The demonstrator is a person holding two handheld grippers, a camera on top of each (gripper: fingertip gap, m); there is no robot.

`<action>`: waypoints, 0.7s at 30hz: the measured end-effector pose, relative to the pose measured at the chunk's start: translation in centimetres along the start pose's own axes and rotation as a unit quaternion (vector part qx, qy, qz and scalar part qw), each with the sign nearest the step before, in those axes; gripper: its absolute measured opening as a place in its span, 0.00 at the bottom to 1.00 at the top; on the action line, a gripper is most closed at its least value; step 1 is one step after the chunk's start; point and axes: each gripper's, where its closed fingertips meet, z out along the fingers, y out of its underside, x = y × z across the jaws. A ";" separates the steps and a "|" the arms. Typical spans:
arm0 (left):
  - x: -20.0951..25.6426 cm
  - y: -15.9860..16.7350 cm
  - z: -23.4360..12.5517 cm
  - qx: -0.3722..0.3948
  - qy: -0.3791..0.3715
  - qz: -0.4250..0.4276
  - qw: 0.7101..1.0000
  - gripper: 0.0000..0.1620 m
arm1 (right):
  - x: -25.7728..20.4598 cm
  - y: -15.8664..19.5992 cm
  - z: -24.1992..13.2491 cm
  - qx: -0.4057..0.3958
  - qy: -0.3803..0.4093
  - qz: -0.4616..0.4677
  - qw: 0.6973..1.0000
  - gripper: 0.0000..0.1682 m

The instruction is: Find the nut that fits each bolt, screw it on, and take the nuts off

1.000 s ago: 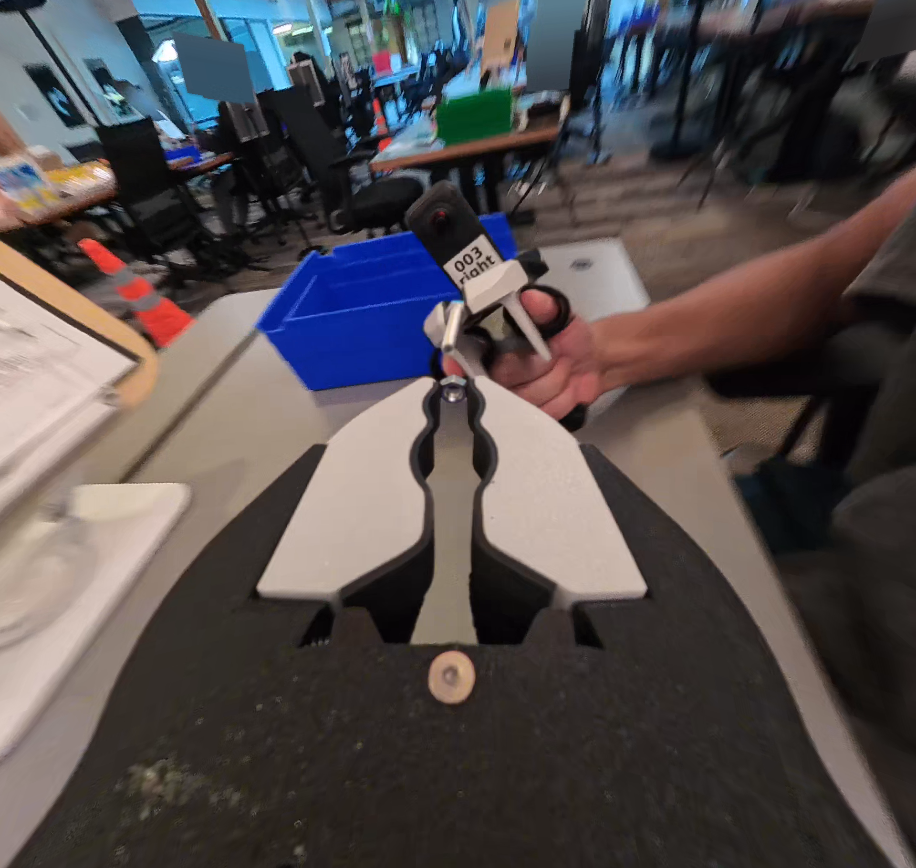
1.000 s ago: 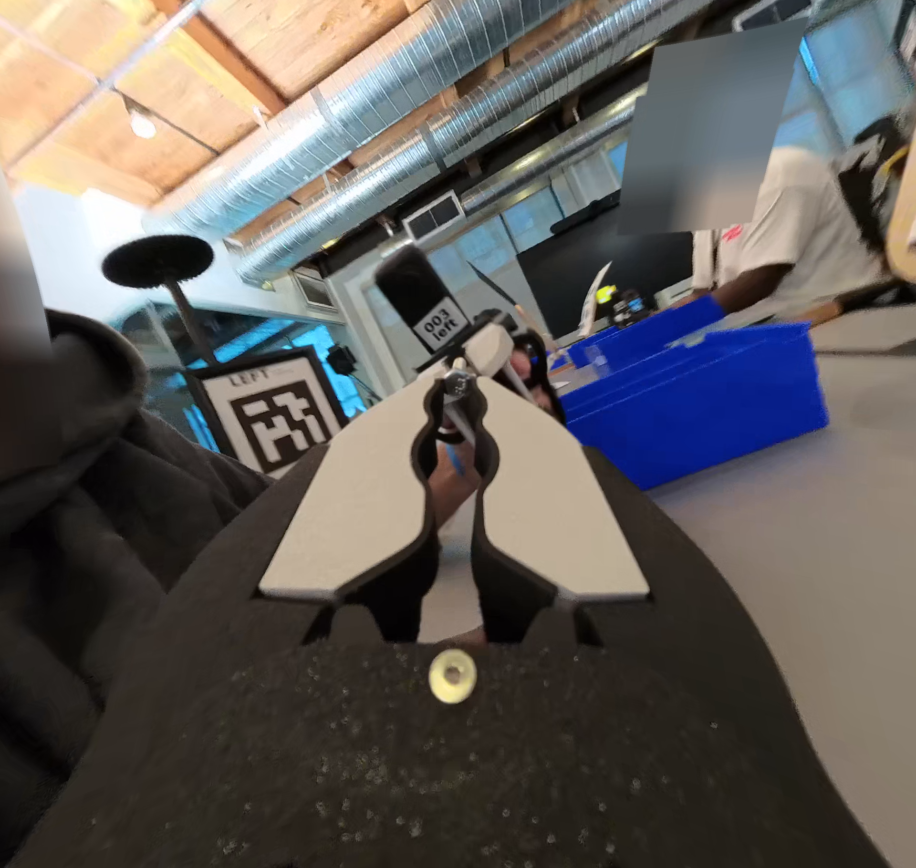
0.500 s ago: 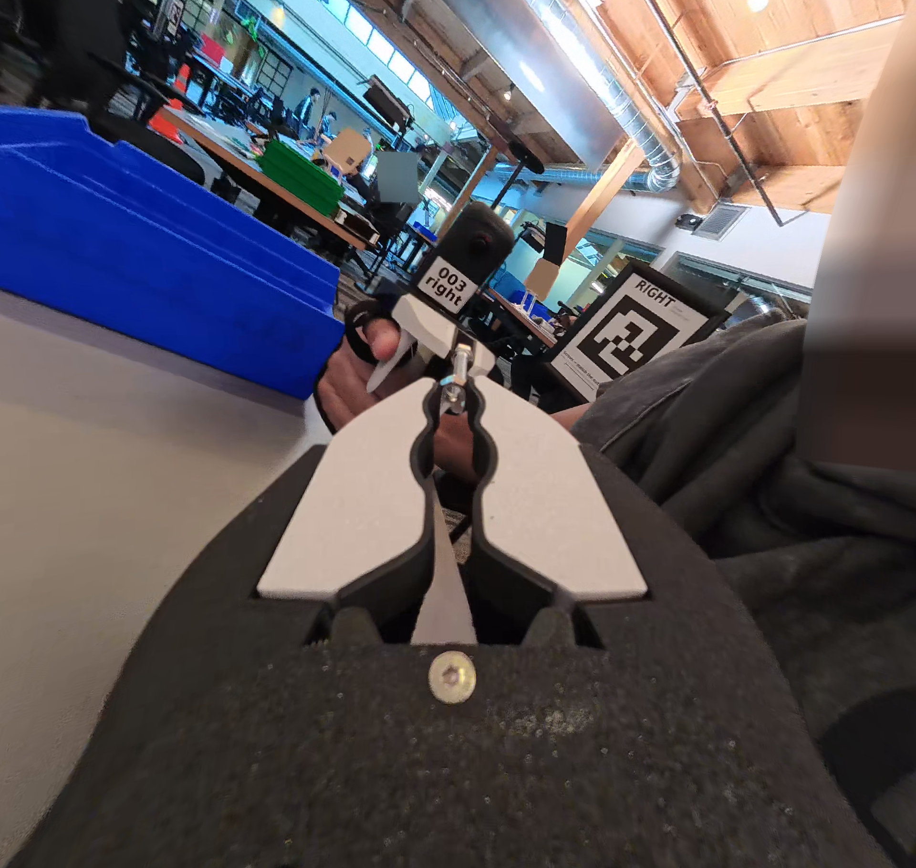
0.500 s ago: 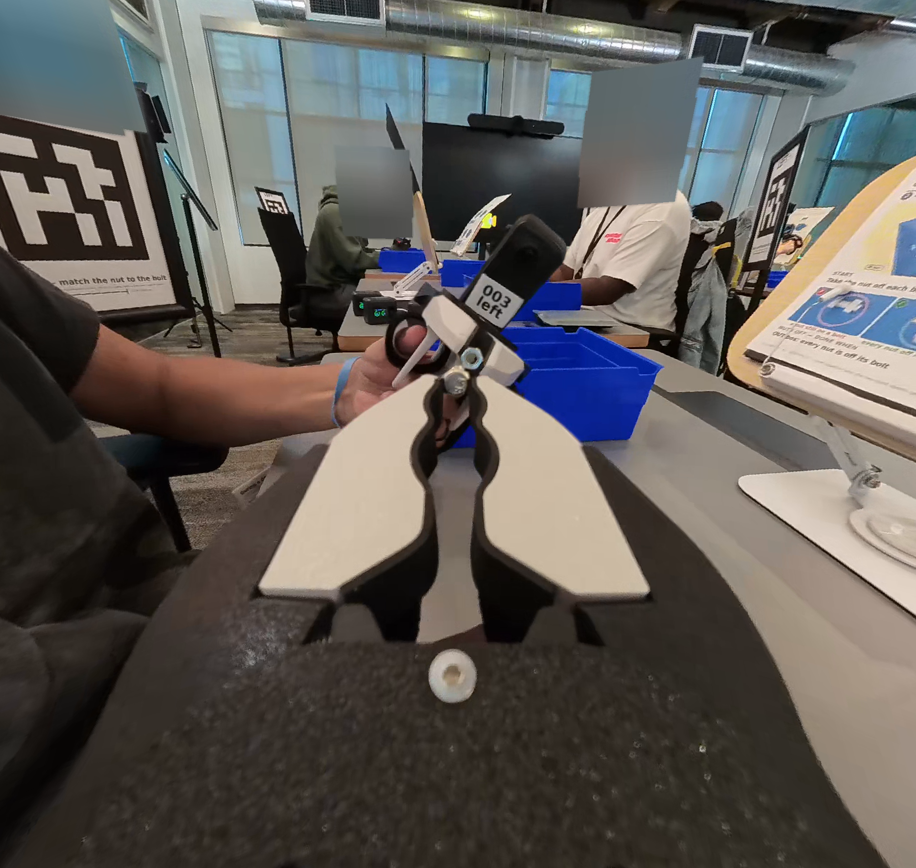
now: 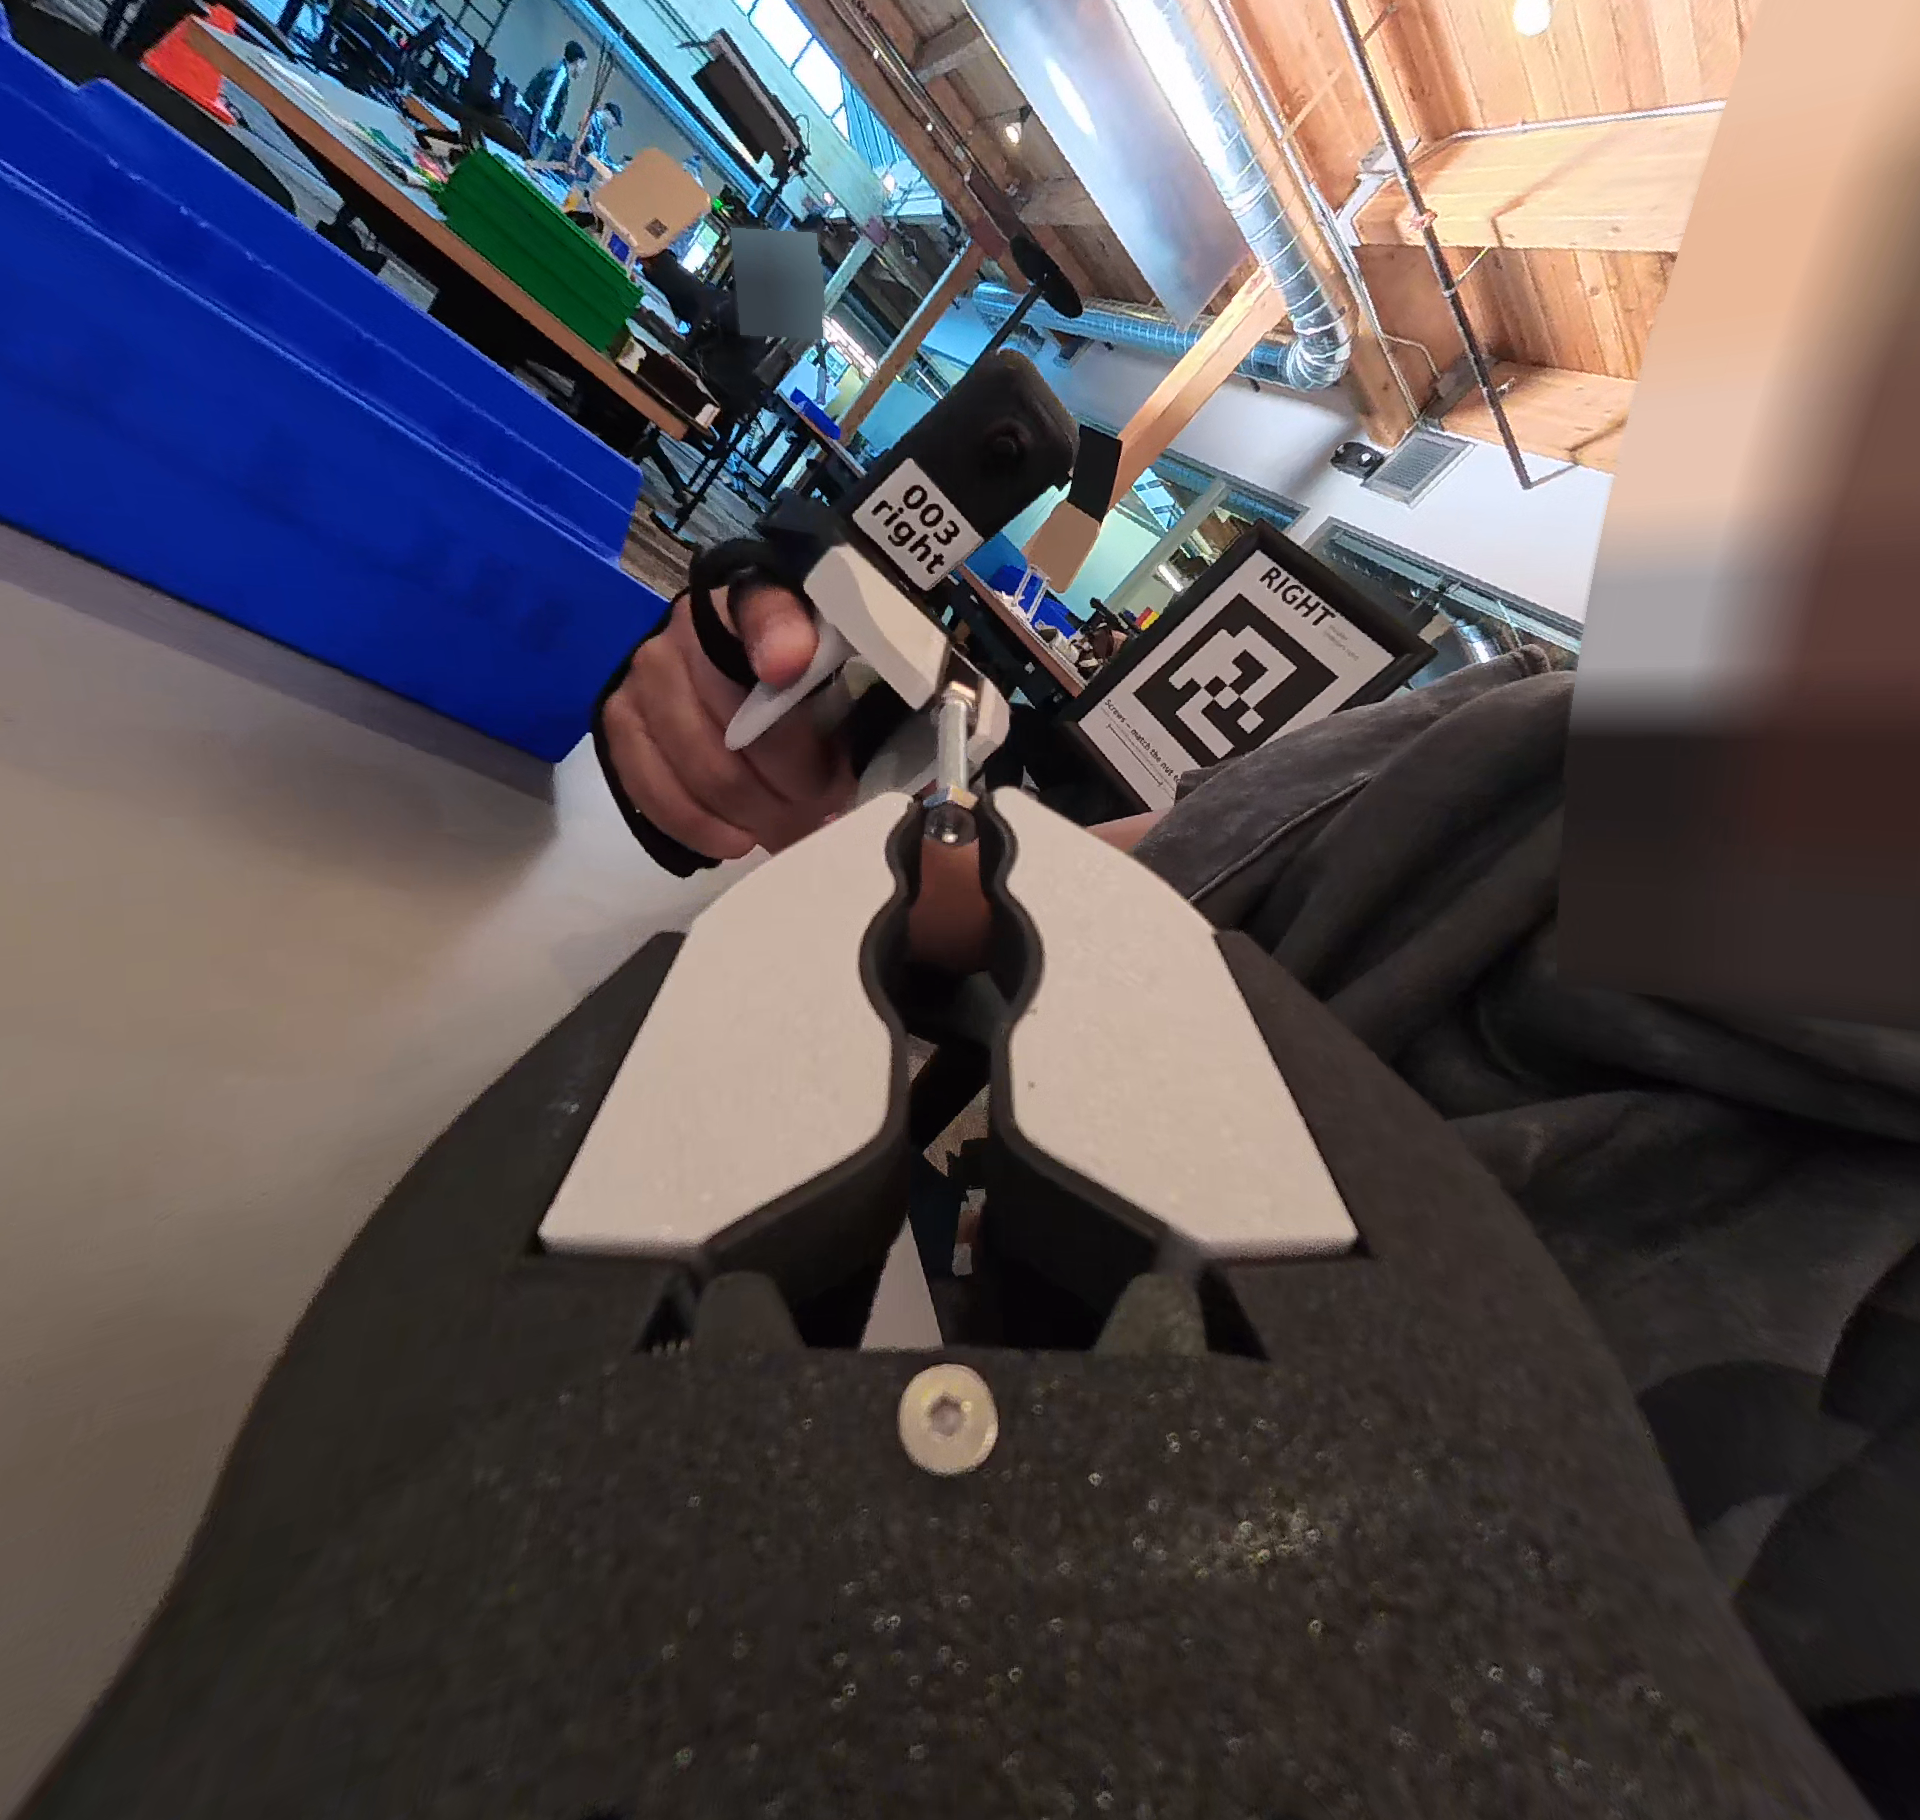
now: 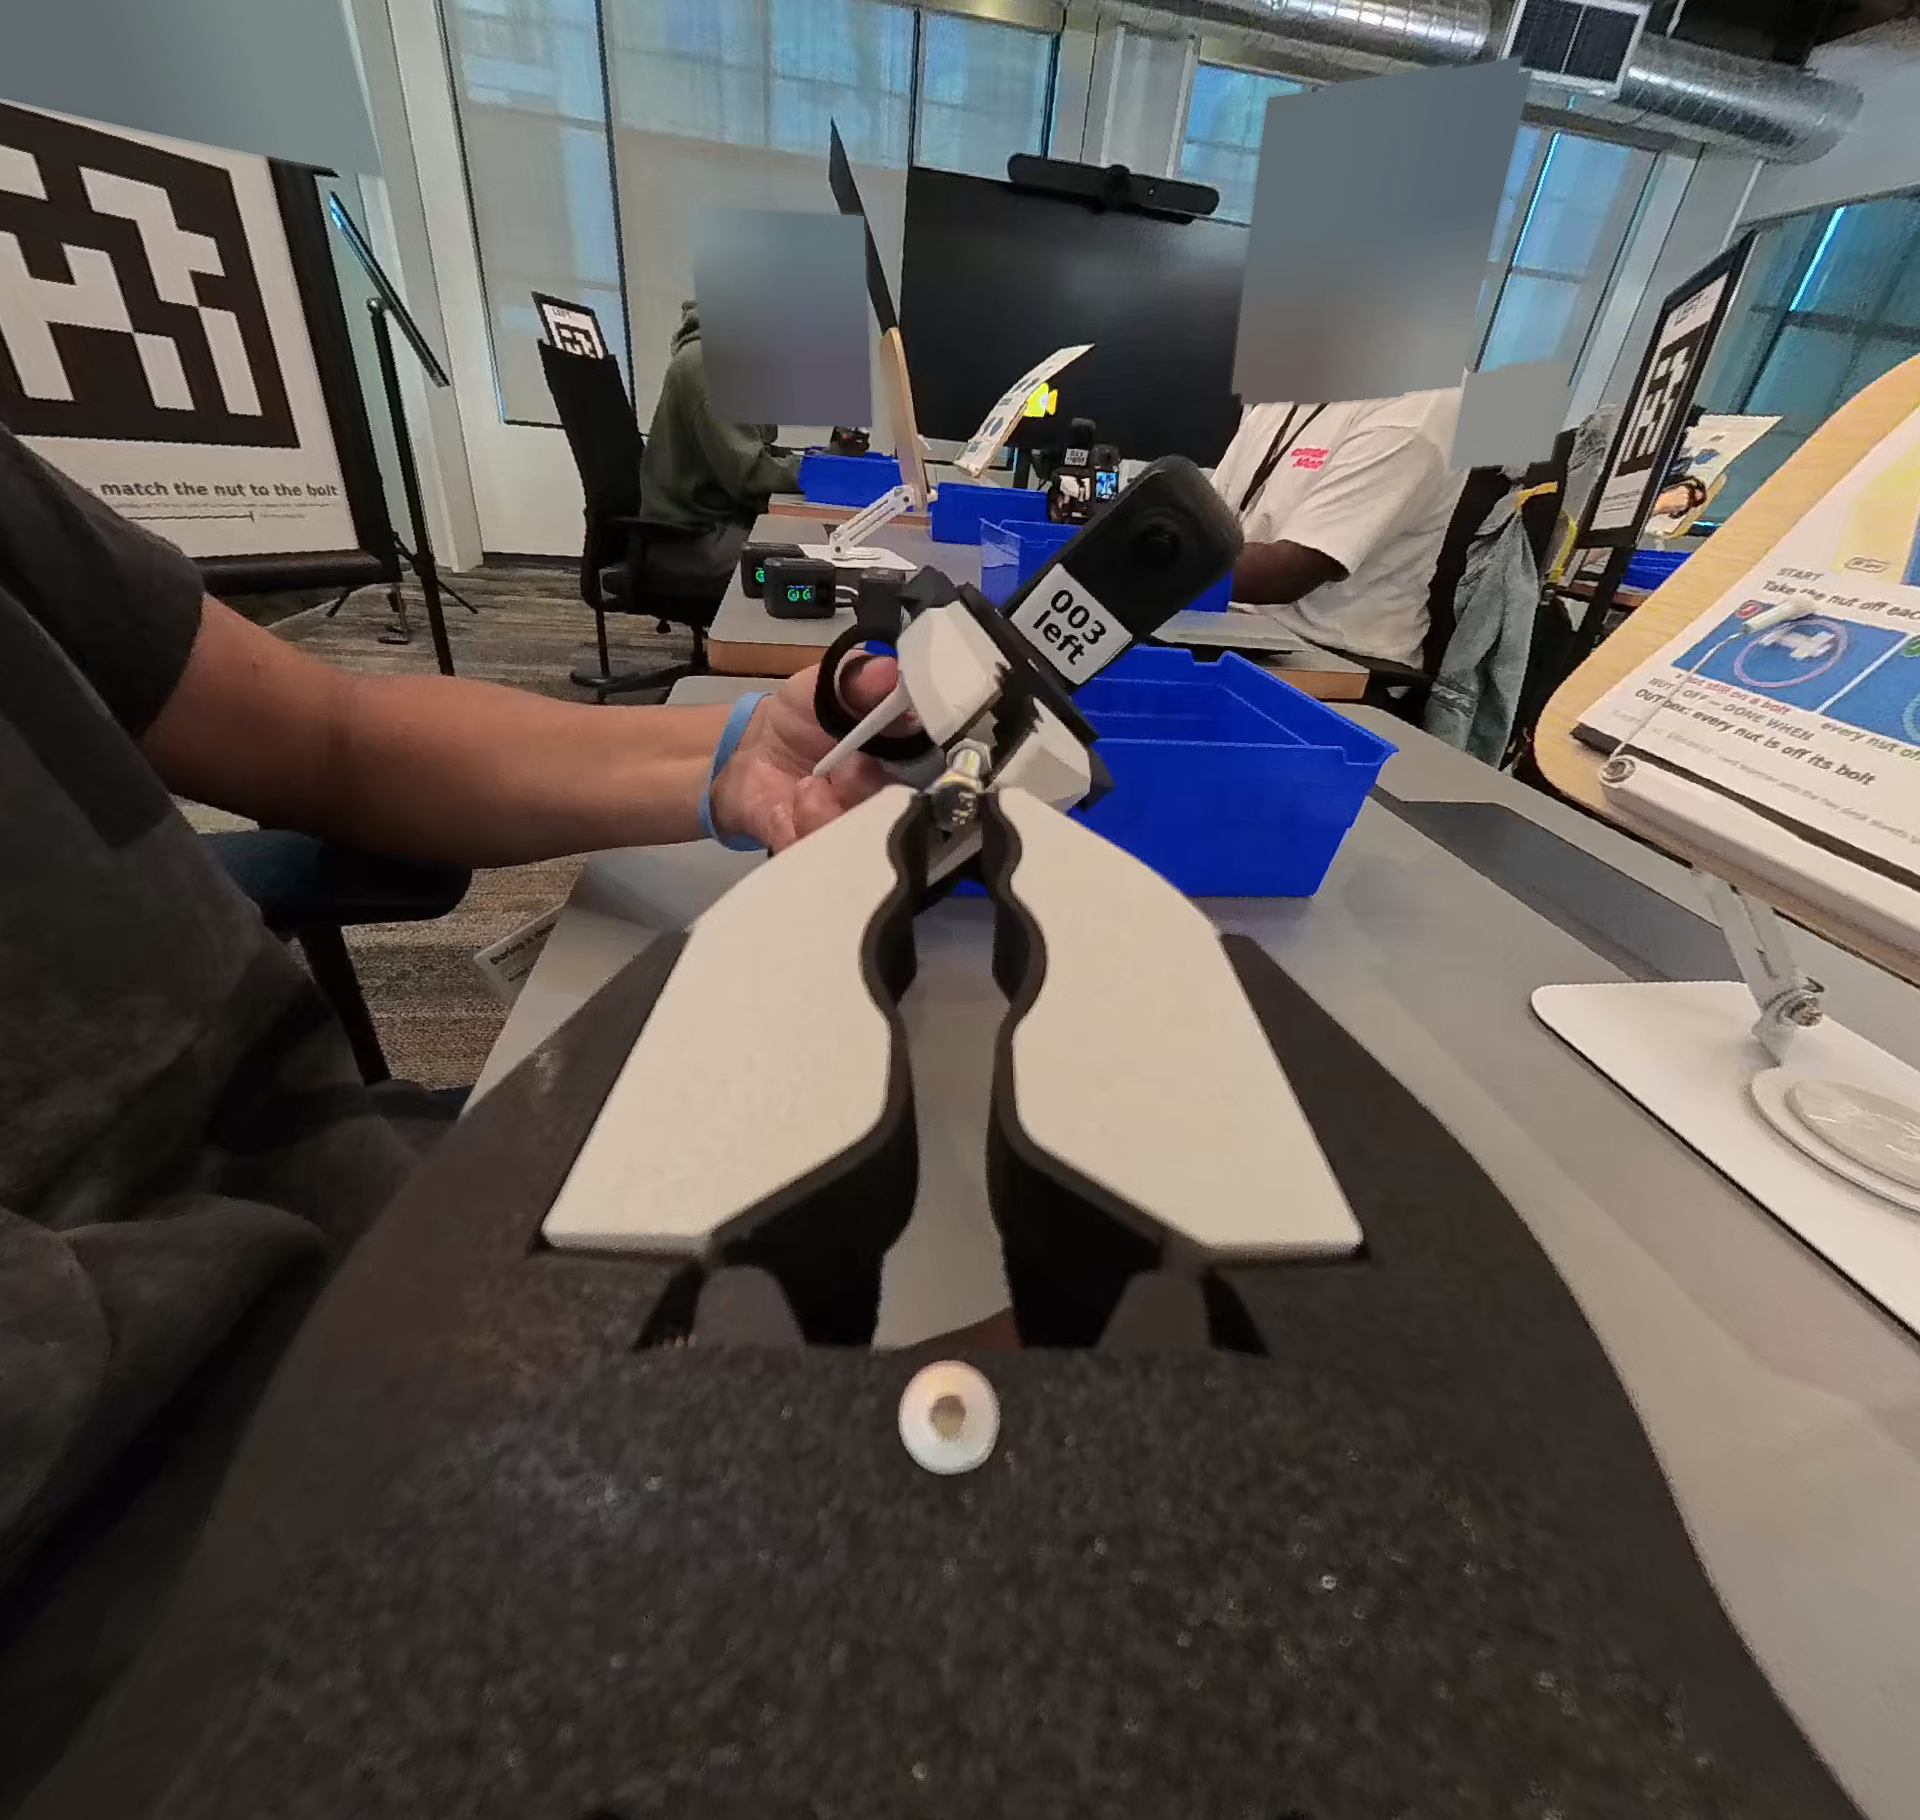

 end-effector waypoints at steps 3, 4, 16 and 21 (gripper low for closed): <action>-0.4 0.1 -0.1 -0.003 -0.002 -0.023 1.000 0.06 | 0.1 0.4 0.0 -0.017 0.007 -0.020 1.000 0.06; -0.6 0.3 -0.1 -0.007 -0.005 -0.031 0.999 0.06 | 0.1 0.6 0.0 -0.031 0.010 -0.038 0.999 0.06; -2.1 2.2 -0.6 -0.043 0.006 -0.192 0.980 0.06 | -0.8 2.9 0.0 -0.132 0.015 -0.180 0.975 0.06; -1.7 1.8 -0.8 -0.046 -0.009 -0.143 0.989 0.06 | -0.4 2.6 0.3 -0.102 0.016 -0.116 0.988 0.06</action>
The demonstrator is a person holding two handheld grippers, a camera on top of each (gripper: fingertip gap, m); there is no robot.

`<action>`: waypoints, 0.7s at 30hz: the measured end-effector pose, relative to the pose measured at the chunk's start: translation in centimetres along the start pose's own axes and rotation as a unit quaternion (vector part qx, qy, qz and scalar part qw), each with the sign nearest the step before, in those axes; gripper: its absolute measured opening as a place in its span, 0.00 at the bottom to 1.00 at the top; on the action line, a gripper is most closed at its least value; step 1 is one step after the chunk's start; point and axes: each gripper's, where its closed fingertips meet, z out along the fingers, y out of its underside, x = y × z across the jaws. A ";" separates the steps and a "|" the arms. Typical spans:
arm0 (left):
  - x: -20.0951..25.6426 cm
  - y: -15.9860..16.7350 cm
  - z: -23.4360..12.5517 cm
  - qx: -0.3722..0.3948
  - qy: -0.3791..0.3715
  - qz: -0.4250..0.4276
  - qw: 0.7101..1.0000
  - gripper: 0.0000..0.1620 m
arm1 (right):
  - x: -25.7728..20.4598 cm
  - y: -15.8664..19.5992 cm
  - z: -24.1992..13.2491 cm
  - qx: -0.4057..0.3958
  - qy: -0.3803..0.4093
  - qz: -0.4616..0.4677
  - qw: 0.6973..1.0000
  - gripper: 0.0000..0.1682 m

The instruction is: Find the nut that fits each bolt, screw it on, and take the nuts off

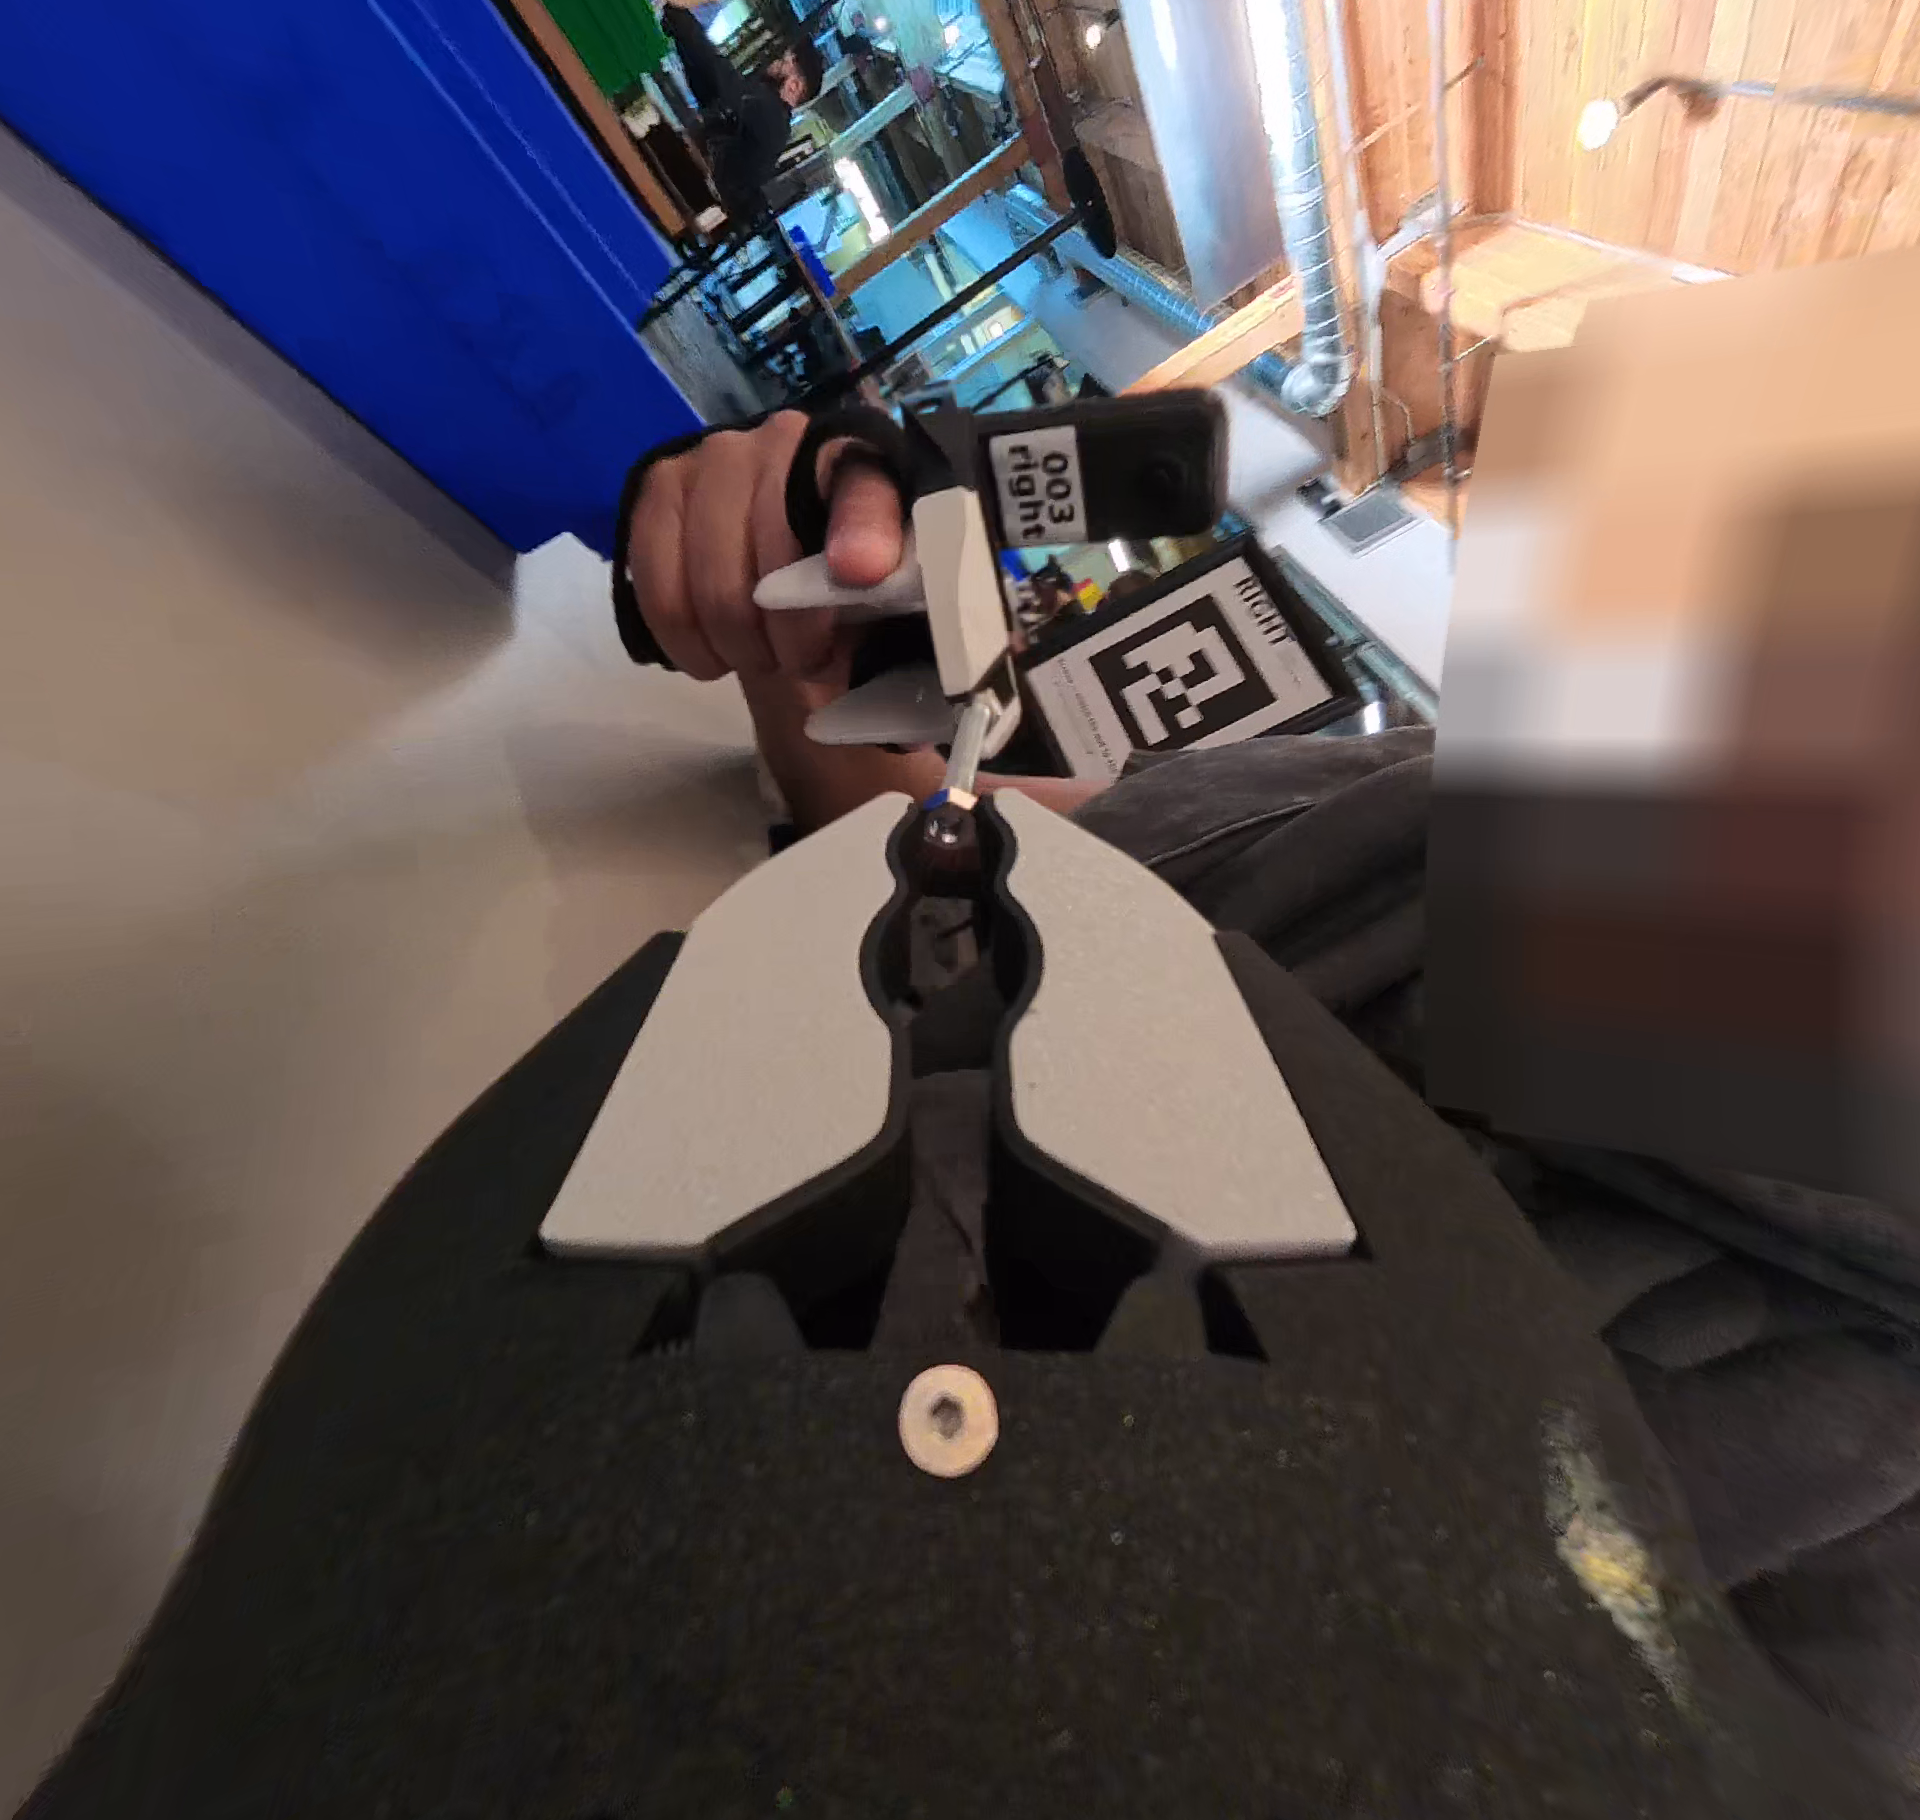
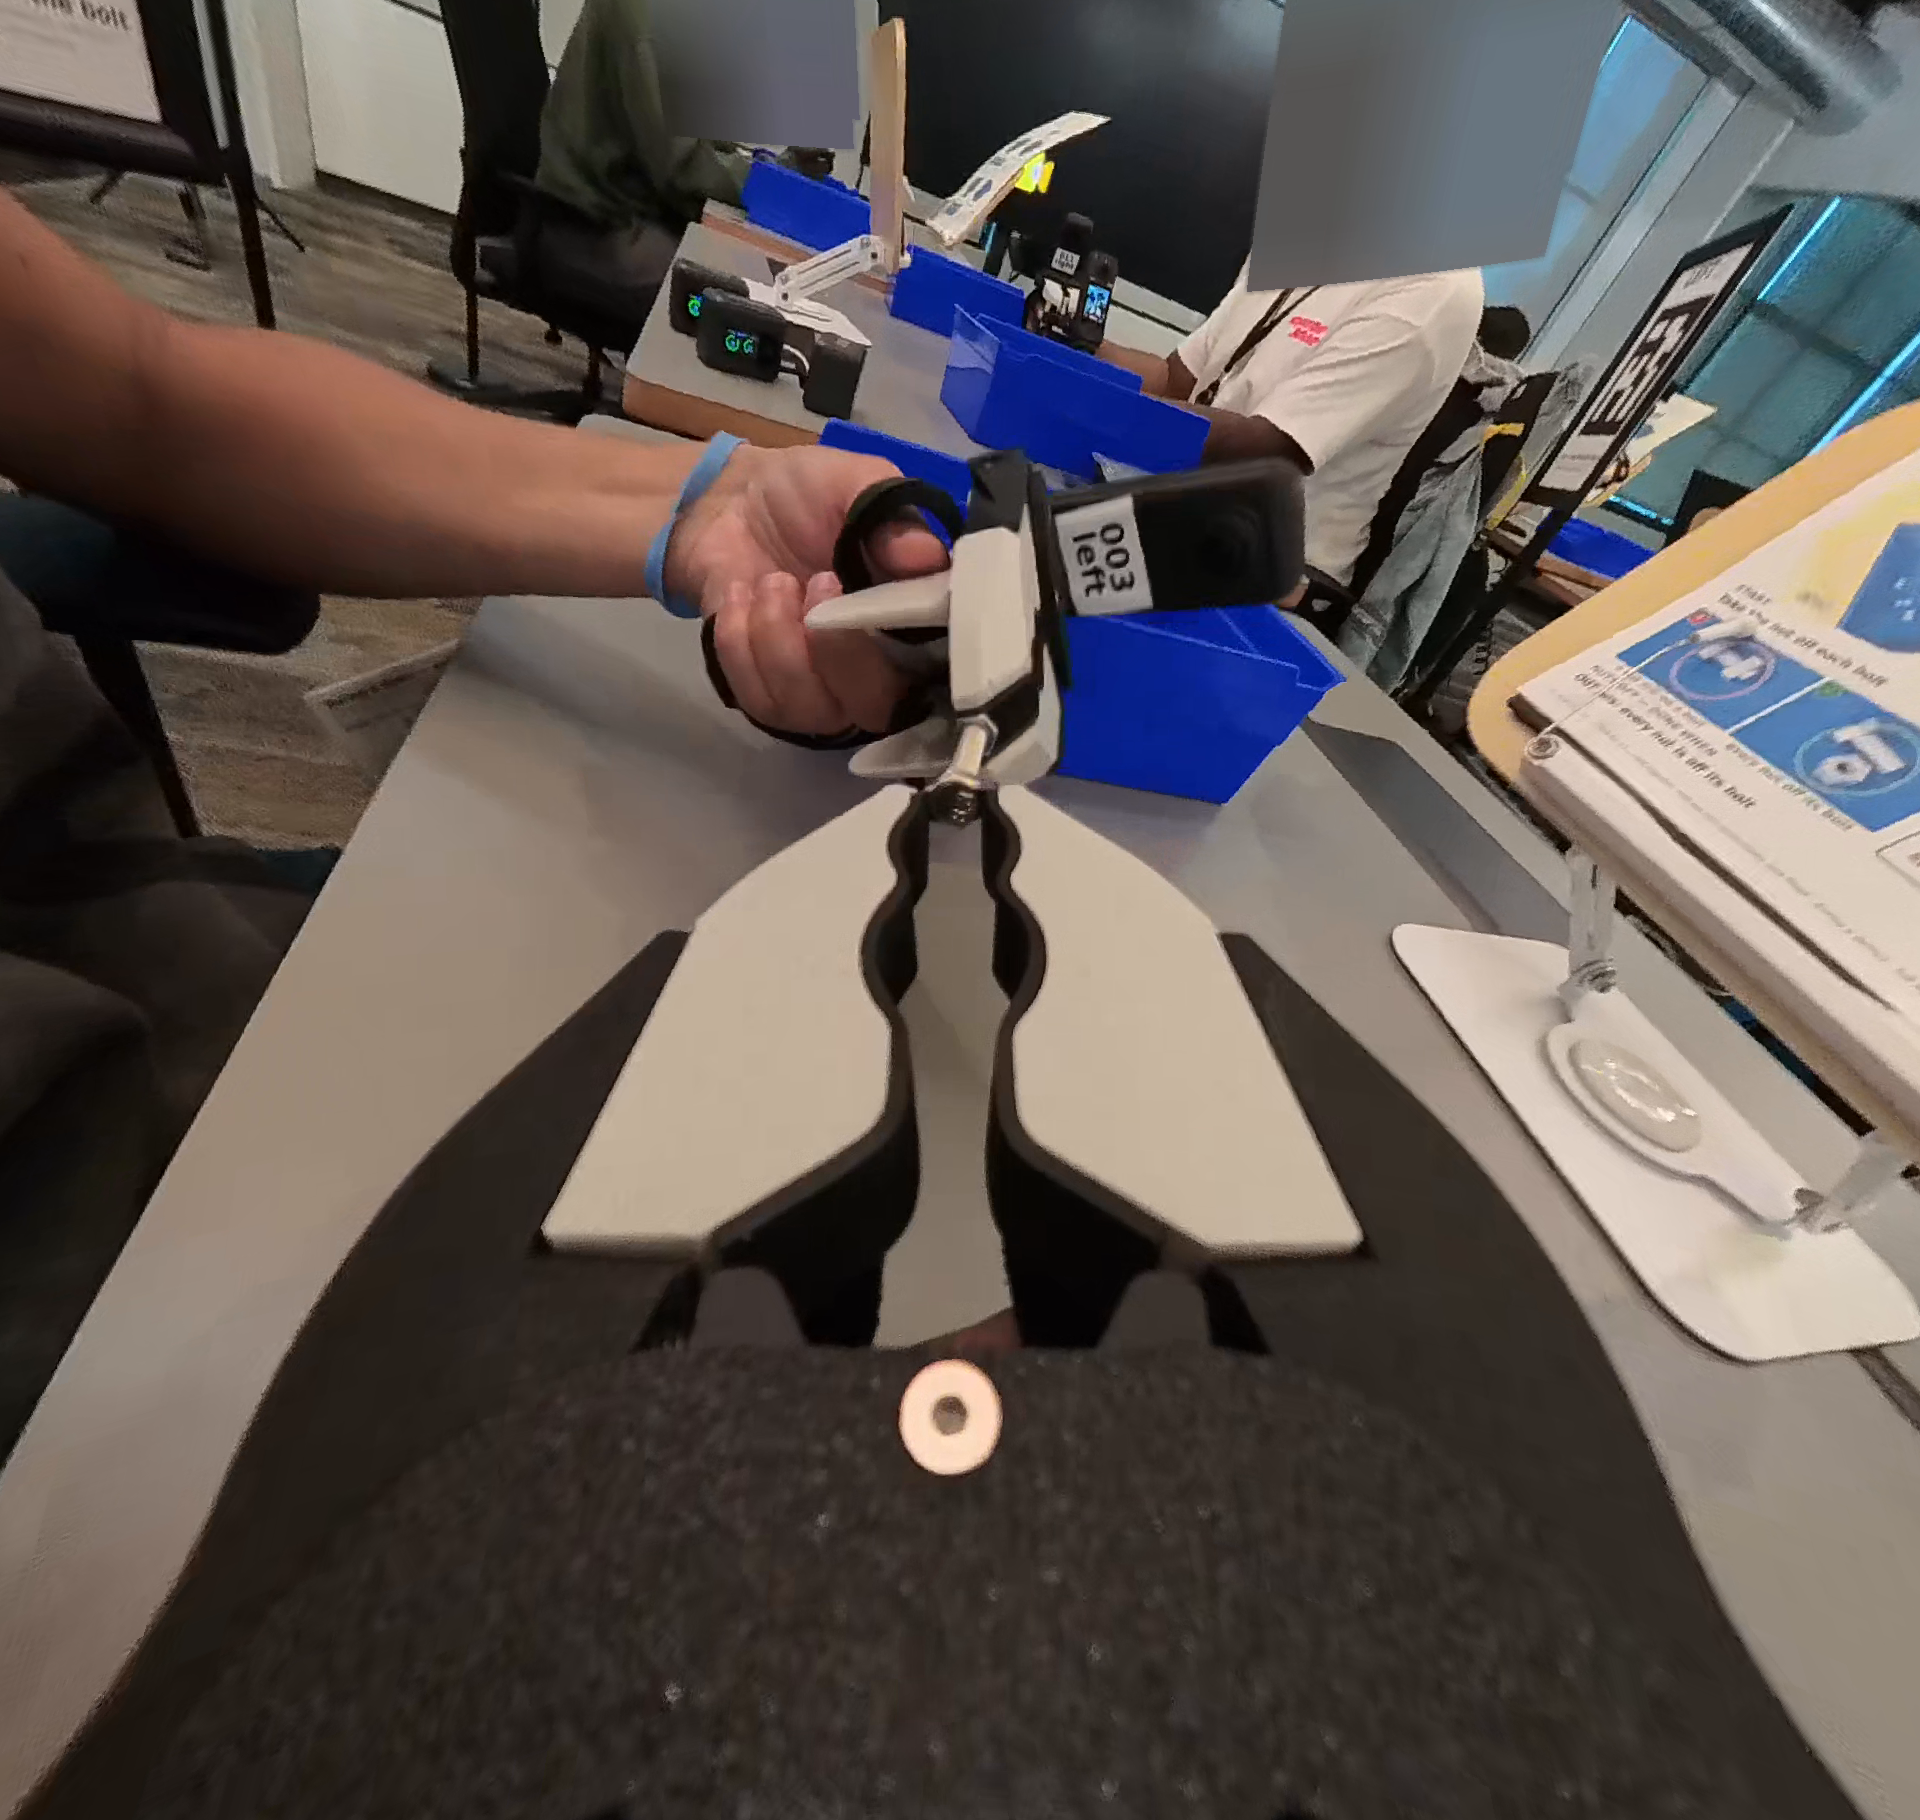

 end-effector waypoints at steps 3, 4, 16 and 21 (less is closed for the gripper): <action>0.2 -0.2 -0.3 -0.001 -0.031 0.056 0.998 0.06 | 0.3 -0.3 0.3 0.021 -0.003 0.049 0.999 0.06; 0.1 -0.3 -0.4 -0.004 -0.048 0.077 0.996 0.06 | 0.4 -0.3 0.4 0.024 -0.005 0.062 0.998 0.06; 2.0 -0.9 -0.4 0.009 -0.123 0.313 0.942 0.06 | 0.9 -1.5 0.5 0.112 -0.061 0.245 0.961 0.06; 2.2 -0.7 -0.4 0.004 -0.164 0.422 0.892 0.06 | 1.1 -1.8 0.6 0.130 -0.088 0.312 0.937 0.06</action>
